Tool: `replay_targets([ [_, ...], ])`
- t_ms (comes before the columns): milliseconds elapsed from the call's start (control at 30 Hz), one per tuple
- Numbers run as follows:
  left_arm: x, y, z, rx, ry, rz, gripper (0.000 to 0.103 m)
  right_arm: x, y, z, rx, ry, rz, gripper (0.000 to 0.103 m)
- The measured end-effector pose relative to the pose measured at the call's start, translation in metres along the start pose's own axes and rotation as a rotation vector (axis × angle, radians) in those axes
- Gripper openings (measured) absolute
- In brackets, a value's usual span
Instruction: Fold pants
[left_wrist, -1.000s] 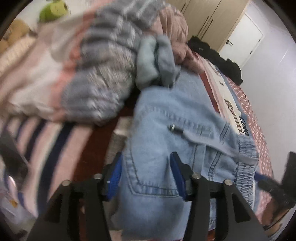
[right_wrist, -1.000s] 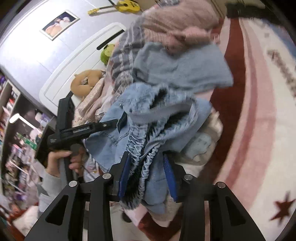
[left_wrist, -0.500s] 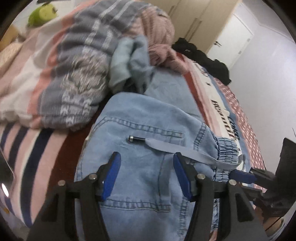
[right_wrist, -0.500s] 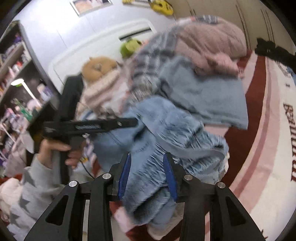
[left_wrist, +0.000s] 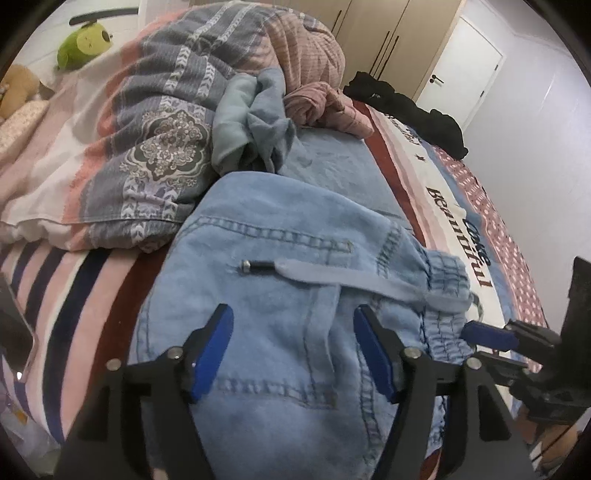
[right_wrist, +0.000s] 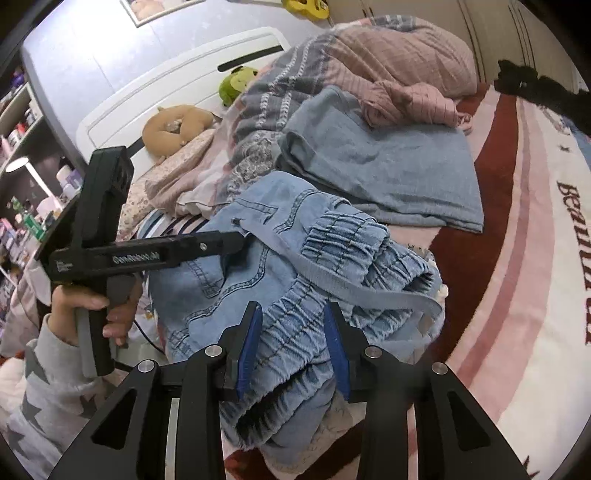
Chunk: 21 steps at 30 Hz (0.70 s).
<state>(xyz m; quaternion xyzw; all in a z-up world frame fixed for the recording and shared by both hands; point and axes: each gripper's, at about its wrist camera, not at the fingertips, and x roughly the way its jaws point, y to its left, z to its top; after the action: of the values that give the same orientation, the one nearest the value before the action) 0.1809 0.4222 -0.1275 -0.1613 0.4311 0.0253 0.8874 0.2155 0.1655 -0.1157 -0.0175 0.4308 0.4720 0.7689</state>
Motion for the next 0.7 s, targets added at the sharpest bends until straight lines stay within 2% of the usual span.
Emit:
replay_targets([
  [67,-0.004,-0.008,-0.007,0.009,-0.014,0.025,0.066,-0.008,0.005,-0.005,-0.017,-0.012,-0.004,0.039],
  [133,-0.009,-0.019,-0.016,0.029,-0.027,0.075,0.068,-0.016,0.010,-0.011,-0.042,-0.017,-0.013,0.039],
  [200,-0.016,-0.029,-0.026,0.050,-0.050,0.113,0.077,-0.026,0.014,-0.018,-0.067,-0.025,-0.025,0.041],
  [333,-0.035,-0.046,-0.046,0.072,-0.098,0.133,0.078,-0.048,0.015,-0.036,-0.108,-0.052,-0.057,0.052],
  [467,-0.060,-0.077,-0.064,0.101,-0.182,0.122,0.079,-0.077,0.009,-0.057,-0.120,-0.085,-0.090,0.058],
  [567,-0.084,-0.108,-0.077,0.131,-0.274,0.097,0.087,-0.105,0.002,-0.074,-0.115,-0.126,-0.122,0.062],
  [633,-0.100,-0.131,-0.084,0.152,-0.343,0.065,0.089,-0.130,0.001,-0.086,-0.111,-0.168,-0.151,0.067],
  [700,-0.114,-0.154,-0.092,0.169,-0.403,0.027,0.091,-0.157,0.001,-0.100,-0.119,-0.220,-0.195,0.076],
])
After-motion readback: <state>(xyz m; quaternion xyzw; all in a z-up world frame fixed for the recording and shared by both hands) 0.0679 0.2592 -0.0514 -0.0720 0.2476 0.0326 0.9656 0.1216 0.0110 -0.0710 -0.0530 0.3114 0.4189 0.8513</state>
